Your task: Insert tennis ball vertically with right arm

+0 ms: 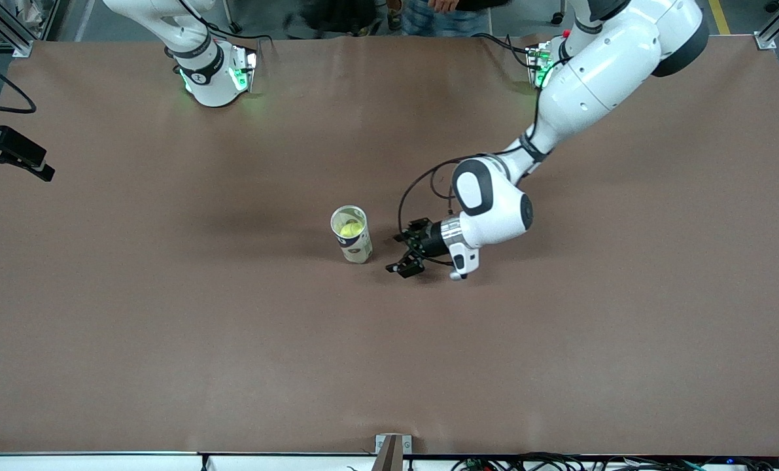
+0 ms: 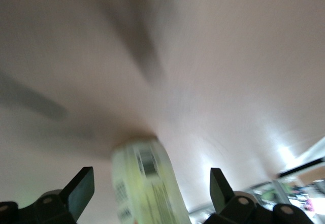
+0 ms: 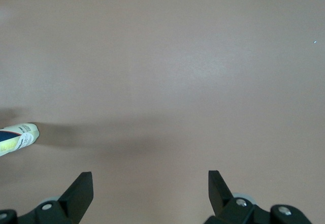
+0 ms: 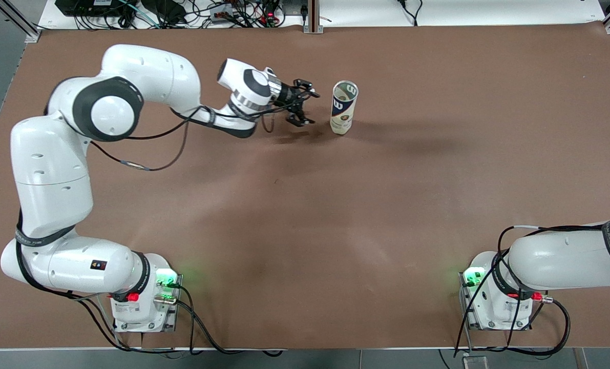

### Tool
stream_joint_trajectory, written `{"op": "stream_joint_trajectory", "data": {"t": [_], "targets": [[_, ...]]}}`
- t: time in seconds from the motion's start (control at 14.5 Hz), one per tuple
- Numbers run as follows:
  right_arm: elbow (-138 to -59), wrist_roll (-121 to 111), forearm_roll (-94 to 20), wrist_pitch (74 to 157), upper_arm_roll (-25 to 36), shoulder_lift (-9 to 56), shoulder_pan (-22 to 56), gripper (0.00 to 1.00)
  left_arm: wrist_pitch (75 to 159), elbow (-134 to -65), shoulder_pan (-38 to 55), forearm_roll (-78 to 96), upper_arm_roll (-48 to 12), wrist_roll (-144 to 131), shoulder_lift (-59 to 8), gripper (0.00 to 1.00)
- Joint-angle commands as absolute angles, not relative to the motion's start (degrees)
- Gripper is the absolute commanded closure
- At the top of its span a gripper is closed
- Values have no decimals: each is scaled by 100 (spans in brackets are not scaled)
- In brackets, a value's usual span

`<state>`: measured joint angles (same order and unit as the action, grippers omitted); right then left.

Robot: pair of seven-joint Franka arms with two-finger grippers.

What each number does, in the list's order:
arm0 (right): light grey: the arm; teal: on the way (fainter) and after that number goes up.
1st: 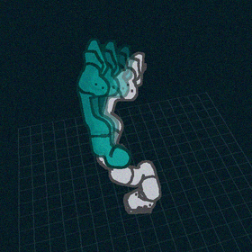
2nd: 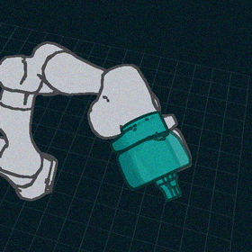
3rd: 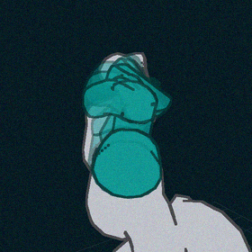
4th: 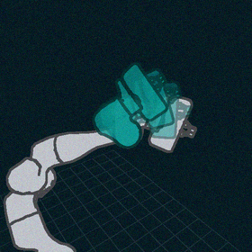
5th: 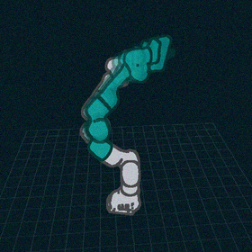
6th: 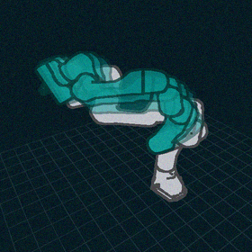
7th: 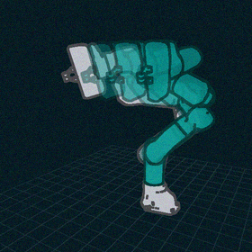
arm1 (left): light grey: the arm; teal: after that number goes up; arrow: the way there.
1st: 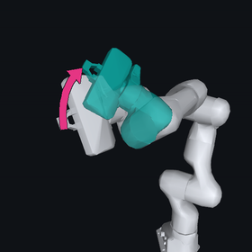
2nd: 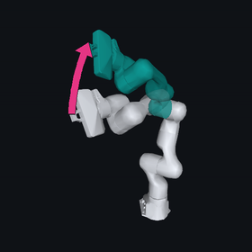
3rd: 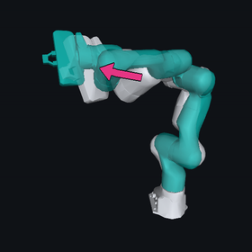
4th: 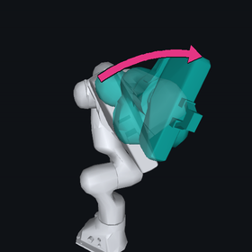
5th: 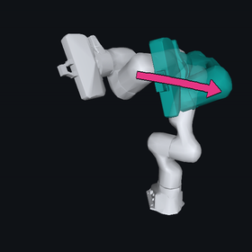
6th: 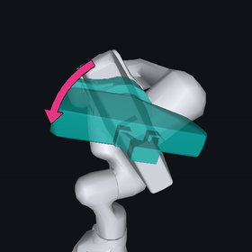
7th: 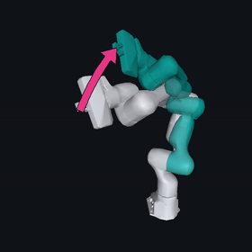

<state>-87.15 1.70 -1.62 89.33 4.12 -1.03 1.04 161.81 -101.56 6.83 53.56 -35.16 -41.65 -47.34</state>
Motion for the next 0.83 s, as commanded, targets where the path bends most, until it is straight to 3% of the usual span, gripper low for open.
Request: {"op": "stream_joint_trajectory", "data": {"t": [0.0,0.34,0.76], "targets": [[-8648,150,-88,8930,360,-79,53,0,15919,-10740,396,4241,-3096,-4140,-4106,0],[-8648,158,-97,8930,360,-79,61,0,13916,-10443,352,1719,-1716,-4148,-3385,0],[-8648,158,-105,8930,360,-79,62,0,12464,-9177,-201,54,-1644,-3728,-3191,0]]}}
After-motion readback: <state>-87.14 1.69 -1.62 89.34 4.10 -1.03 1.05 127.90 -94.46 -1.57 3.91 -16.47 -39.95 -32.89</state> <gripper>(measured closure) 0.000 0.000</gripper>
